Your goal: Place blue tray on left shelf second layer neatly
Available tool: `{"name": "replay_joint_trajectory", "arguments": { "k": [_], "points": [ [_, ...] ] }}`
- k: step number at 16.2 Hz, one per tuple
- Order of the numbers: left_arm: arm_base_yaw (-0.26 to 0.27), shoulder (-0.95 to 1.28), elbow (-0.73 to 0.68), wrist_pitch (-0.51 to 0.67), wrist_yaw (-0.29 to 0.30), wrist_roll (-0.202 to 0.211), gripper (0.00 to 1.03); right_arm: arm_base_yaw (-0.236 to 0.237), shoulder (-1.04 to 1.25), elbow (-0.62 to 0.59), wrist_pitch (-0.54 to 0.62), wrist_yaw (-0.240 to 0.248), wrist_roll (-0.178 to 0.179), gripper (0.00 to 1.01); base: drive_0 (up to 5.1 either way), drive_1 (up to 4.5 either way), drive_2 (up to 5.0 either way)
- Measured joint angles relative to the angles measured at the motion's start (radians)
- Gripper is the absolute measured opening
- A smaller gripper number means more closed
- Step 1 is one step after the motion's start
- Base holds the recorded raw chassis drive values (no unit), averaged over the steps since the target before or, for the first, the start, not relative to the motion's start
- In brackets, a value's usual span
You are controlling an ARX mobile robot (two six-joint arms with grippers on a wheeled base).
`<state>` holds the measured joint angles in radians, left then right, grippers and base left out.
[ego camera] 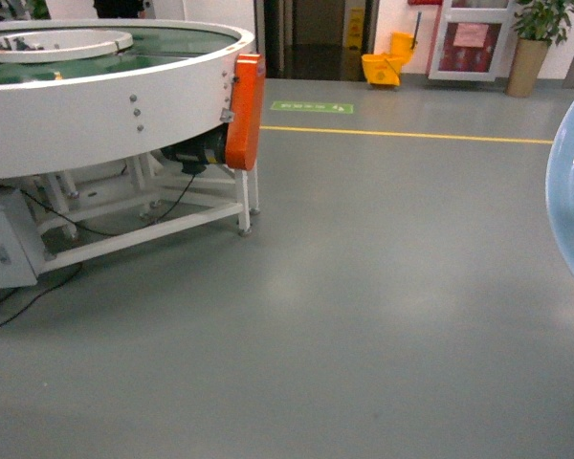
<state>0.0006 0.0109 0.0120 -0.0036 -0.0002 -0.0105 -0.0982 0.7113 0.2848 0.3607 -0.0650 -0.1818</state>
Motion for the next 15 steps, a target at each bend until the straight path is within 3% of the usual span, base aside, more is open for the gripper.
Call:
{"name": "replay_joint_trajectory", "arguments": {
  "k": [15],
  "points": [
    [0.0, 0.0, 0.0, 0.0, 0.0, 0.0, 0.98, 0.0, 0.0, 0.0, 0.0, 0.0, 0.0, 0.02, -1.7, 0.21, -3.7]
  ]
}}
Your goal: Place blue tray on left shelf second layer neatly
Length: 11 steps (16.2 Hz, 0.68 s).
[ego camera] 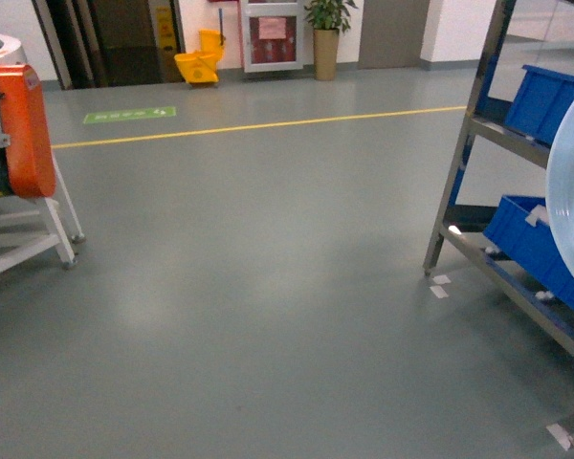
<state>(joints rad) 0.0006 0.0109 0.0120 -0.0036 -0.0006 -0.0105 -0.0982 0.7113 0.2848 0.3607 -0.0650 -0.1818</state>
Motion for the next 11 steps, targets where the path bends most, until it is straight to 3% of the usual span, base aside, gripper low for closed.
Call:
{"name": "replay_joint_trajectory", "arguments": {
  "k": [11],
  "points": [
    [-0.001, 0.0, 0.0, 0.0, 0.0, 0.0, 0.98, 0.0, -0.006, 0.0, 0.0, 0.0, 0.0, 0.02, -1.7, 0.21, -3.7]
  ]
}}
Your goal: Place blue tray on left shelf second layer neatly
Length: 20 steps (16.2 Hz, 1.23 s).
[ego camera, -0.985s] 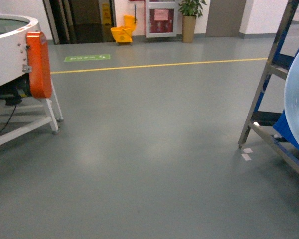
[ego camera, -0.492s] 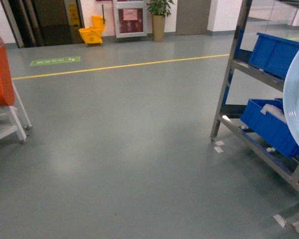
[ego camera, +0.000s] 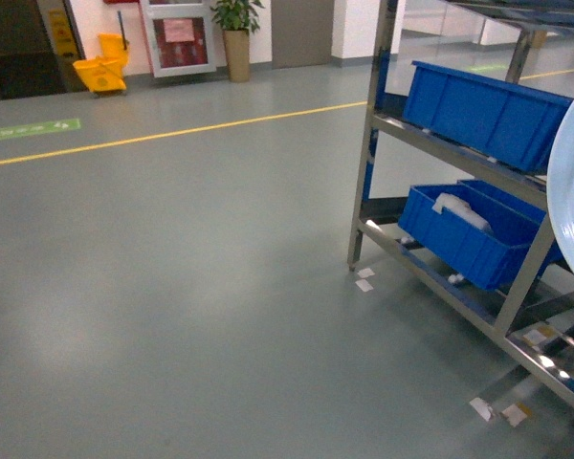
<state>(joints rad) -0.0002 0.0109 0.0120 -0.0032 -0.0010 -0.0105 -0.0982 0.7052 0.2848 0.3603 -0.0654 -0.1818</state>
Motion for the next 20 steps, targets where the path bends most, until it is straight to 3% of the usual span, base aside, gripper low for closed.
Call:
{"name": "replay_joint_trajectory", "arguments": {
  "k": [20],
  "points": [
    [0.0, 0.0, 0.0, 0.001, 0.0, 0.0, 0.98, 0.0, 0.0, 0.0, 0.0, -0.001, 0.0, 0.02, -1.7, 0.21, -3.7]
  ]
}}
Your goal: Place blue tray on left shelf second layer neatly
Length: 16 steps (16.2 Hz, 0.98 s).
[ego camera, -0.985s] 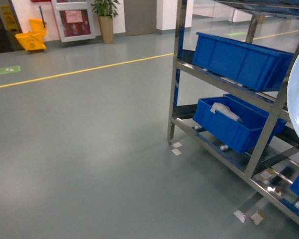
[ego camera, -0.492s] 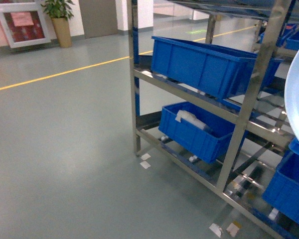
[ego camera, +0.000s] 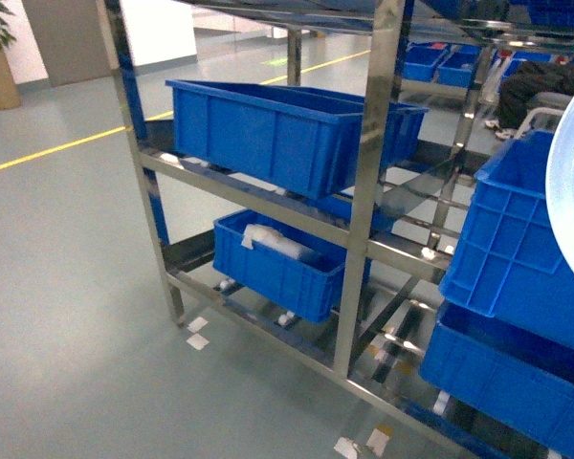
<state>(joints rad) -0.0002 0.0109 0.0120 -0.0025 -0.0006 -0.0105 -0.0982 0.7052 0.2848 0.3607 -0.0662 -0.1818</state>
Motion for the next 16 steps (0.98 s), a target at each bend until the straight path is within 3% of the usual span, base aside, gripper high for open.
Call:
{"name": "replay_joint_trajectory", "arguments": {
  "k": [16],
  "points": [
    [0.0, 0.0, 0.0, -0.005, 0.0, 0.0, 0.98, 0.0, 0.006, 0.0, 0.0, 0.0, 0.0, 0.02, -1.7, 0.21, -3.7]
  ]
}}
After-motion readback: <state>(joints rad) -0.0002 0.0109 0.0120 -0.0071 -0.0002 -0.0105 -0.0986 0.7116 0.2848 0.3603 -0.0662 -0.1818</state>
